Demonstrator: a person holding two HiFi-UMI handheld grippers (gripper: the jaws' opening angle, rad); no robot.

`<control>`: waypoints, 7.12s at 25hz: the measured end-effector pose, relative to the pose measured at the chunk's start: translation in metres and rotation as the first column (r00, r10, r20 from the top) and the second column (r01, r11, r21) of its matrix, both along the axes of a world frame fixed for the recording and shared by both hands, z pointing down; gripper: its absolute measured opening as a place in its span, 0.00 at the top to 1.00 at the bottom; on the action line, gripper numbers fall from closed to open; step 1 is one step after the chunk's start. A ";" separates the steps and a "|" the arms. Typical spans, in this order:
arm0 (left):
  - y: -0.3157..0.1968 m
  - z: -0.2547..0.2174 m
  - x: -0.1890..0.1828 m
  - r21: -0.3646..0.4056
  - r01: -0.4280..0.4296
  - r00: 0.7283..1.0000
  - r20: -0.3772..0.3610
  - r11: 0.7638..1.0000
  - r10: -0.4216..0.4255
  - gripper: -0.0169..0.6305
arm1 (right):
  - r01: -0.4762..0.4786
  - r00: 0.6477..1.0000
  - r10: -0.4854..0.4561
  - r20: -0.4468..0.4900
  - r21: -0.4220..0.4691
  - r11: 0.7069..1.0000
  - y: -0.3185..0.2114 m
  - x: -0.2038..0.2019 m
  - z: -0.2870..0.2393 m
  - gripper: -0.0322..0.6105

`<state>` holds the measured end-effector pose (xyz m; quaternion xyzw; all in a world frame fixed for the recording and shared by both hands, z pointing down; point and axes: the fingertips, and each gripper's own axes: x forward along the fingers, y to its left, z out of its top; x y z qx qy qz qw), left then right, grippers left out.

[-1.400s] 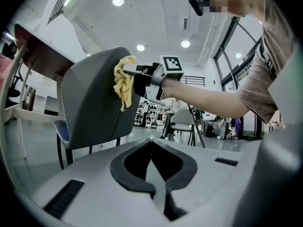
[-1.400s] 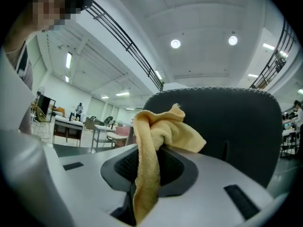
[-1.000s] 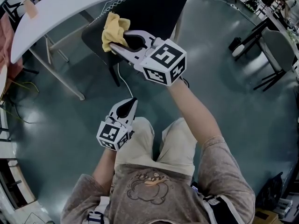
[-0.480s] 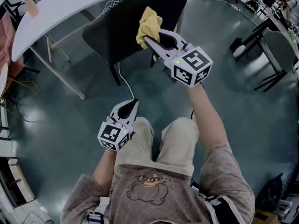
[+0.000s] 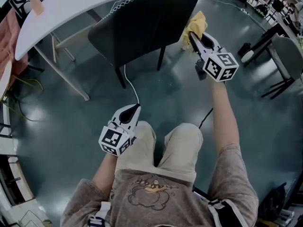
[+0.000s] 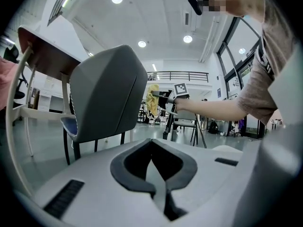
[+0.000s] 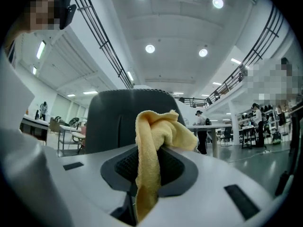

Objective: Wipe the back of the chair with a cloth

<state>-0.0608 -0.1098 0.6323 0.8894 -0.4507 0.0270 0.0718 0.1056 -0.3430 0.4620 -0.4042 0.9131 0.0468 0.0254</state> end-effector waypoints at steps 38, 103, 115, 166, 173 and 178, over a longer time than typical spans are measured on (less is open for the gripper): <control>-0.009 0.010 -0.006 -0.020 0.009 1.000 -0.017 1.000 -0.009 0.96 | 0.189 0.978 -0.186 -0.090 0.024 0.982 -0.003 -0.098 0.018 0.80; -0.009 0.032 -0.015 -0.047 0.056 0.998 -0.034 0.997 -0.058 0.96 | -0.112 0.967 0.064 -0.245 -0.189 0.975 -0.113 0.006 0.169 0.80; -0.008 0.031 -0.022 -0.042 0.056 0.998 -0.027 0.998 -0.057 0.96 | -0.032 0.965 -0.022 -0.263 -0.198 0.980 -0.105 -0.042 0.175 0.80; 0.007 0.043 -0.037 -0.064 0.051 0.997 -0.062 0.997 -0.055 0.96 | 0.474 0.865 -0.486 -0.123 -0.113 0.873 0.093 -0.228 0.153 0.81; -0.004 0.044 -0.020 -0.066 0.011 0.998 -0.054 0.998 -0.015 0.96 | 0.260 0.961 -0.268 -0.075 -0.102 0.960 0.053 -0.106 0.144 0.81; -0.017 0.043 -0.006 -0.072 -0.018 0.999 -0.053 0.997 0.014 0.96 | 0.138 0.985 -0.147 -0.086 -0.104 0.985 0.041 -0.030 0.142 0.81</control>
